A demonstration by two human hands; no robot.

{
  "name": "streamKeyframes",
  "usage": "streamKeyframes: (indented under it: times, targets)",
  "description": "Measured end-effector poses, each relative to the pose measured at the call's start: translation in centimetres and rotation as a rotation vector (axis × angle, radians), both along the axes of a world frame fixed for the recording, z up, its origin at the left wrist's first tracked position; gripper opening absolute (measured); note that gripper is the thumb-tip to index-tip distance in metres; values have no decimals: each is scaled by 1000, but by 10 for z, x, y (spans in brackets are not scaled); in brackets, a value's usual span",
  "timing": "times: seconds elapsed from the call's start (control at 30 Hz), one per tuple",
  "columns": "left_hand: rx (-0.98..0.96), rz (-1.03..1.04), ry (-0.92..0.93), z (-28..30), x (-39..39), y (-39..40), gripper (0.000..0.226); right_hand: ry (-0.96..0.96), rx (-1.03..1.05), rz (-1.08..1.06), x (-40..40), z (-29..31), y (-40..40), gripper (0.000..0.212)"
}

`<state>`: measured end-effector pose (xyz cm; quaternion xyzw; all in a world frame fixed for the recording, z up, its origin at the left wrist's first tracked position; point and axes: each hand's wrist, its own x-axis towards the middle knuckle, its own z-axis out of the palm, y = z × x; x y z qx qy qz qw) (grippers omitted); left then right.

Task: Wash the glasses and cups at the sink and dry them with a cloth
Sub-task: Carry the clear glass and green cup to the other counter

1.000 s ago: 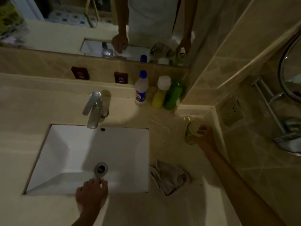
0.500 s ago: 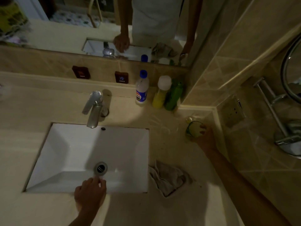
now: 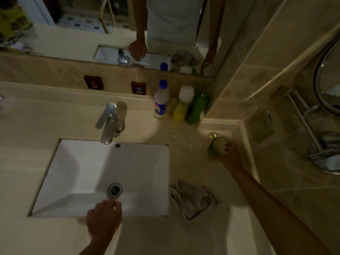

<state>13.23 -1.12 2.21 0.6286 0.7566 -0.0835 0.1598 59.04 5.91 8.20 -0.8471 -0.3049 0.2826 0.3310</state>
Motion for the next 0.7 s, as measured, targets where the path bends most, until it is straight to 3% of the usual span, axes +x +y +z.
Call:
streamKeyframes:
  times: [0.23,0.4,0.7]
  targets:
    - [-104,102,-44,6,0,8,28,134,106,-86,-5,14,-13,101]
    - [-36,289,-504,16,22,17,23,246,50,-159,-18,14,-55,100]
    - [-33,57,-997,41,143,45,20,396,187,-187,-25,-5,-89,88]
